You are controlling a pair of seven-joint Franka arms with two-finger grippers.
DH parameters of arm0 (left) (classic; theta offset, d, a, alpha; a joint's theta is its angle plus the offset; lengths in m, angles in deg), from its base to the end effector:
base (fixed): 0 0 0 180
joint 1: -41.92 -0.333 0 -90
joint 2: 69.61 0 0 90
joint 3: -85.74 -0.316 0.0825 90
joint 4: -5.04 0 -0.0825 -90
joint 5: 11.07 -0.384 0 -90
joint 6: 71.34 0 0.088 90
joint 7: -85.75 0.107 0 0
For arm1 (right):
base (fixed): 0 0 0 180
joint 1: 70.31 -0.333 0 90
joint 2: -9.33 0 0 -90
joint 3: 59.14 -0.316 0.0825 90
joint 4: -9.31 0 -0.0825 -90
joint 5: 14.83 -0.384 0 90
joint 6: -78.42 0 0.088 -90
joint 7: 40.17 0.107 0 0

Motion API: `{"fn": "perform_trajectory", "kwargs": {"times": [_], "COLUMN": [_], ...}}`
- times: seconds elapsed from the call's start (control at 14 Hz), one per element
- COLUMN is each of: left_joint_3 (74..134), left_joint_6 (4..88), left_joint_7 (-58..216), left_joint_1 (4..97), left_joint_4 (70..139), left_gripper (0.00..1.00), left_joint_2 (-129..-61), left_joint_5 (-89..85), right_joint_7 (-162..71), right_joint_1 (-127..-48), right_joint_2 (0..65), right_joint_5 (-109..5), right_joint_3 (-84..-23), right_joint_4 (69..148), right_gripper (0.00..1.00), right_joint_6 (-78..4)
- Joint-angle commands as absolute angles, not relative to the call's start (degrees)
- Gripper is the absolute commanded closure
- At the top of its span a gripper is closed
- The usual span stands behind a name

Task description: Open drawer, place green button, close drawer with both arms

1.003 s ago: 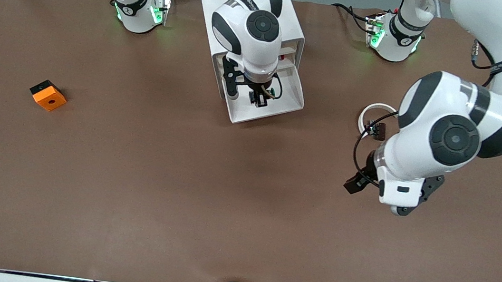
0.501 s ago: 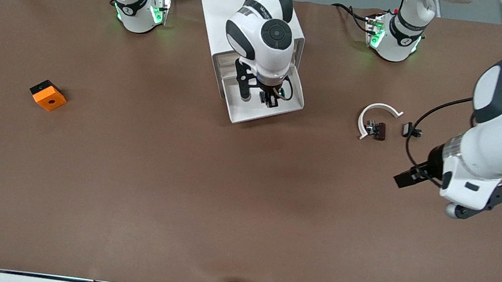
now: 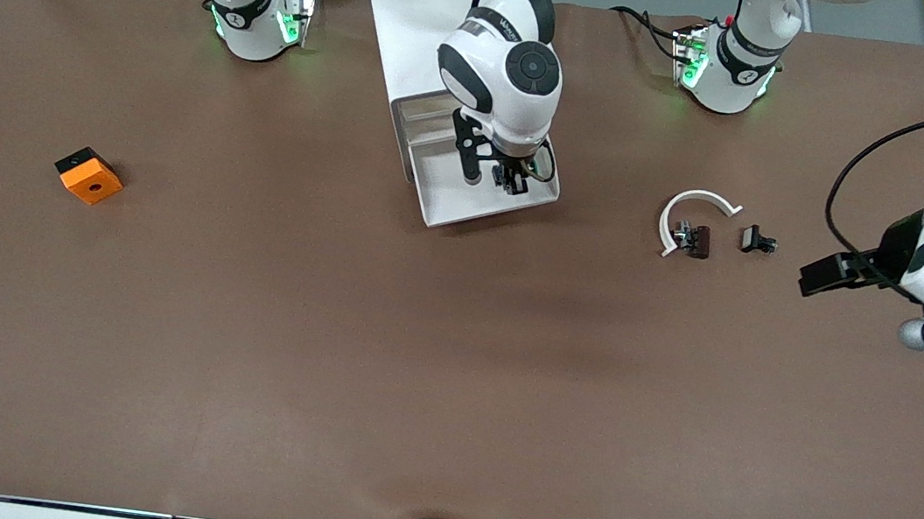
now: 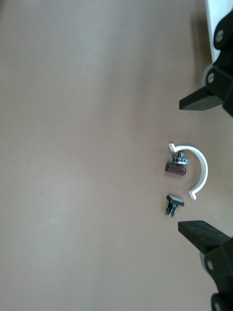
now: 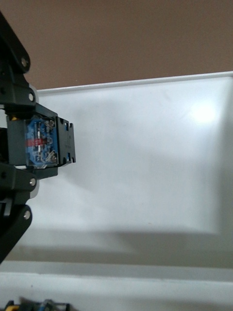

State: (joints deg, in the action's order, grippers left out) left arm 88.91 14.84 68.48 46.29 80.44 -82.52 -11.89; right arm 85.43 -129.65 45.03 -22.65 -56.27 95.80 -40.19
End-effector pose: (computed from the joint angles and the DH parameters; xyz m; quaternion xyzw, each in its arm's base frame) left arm 0.6117 -0.0751 0.6063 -0.9961 -0.0857 0.0178 0.0049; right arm 0.3771 0.5918 0.2951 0.8048 -0.5912 -0.0435 0.0314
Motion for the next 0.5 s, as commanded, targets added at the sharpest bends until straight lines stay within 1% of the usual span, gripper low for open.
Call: {"fn": "perform_trajectory", "kwargs": {"times": [0.0,0.07,0.14,0.43], "left_joint_3": [89.4,89.4,89.3,90.0], "left_joint_6": [16.1,17.4,17.8,17.6], "left_joint_7": [71.3,71.4,71.4,70.3], "left_joint_1": [45.3,45.3,45.2,44.7], "left_joint_4": [90.1,93.1,94.7,95.0], "left_gripper": [0.00,0.00,0.00,0.00], "left_joint_2": [-74.0,-71.3,-69.5,-67.5], "left_joint_5": [-12.7,-12.7,-12.7,-12.5], "right_joint_7": [86.5,86.4,86.5,86.3], "right_joint_1": [-130.7,-130.9,-131.1,-131.2], "right_joint_2": [46.9,47.2,47.6,48.4], "right_joint_5": [-23.4,-23.4,-23.4,-23.4], "right_joint_3": [-55.7,-55.7,-55.7,-55.7], "right_joint_4": [93.2,93.2,93.2,93.2], "right_gripper": [1.00,1.00,1.00,1.00], "right_joint_6": [-40.2,-40.2,-40.2,-40.3]}}
